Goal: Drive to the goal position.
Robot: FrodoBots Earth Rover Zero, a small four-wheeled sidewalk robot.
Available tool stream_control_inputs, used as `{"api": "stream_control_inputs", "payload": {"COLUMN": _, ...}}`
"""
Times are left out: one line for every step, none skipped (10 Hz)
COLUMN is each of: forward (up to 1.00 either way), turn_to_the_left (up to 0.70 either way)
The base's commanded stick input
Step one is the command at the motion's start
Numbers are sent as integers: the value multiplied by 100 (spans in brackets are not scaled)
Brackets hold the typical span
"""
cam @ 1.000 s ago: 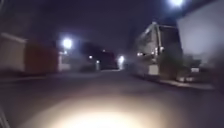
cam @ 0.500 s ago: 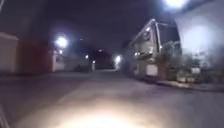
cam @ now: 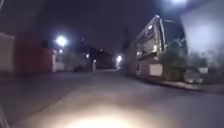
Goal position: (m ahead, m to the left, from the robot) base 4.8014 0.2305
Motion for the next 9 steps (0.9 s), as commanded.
{"api": "stream_control_inputs", "payload": {"forward": 70, "turn_to_the_left": -4}}
{"api": "stream_control_inputs", "payload": {"forward": 70, "turn_to_the_left": 0}}
{"api": "stream_control_inputs", "payload": {"forward": 70, "turn_to_the_left": 0}}
{"api": "stream_control_inputs", "payload": {"forward": 70, "turn_to_the_left": 0}}
{"api": "stream_control_inputs", "payload": {"forward": 70, "turn_to_the_left": 0}}
{"api": "stream_control_inputs", "payload": {"forward": 70, "turn_to_the_left": 0}}
{"api": "stream_control_inputs", "payload": {"forward": 70, "turn_to_the_left": 0}}
{"api": "stream_control_inputs", "payload": {"forward": 70, "turn_to_the_left": 0}}
{"api": "stream_control_inputs", "payload": {"forward": 70, "turn_to_the_left": 0}}
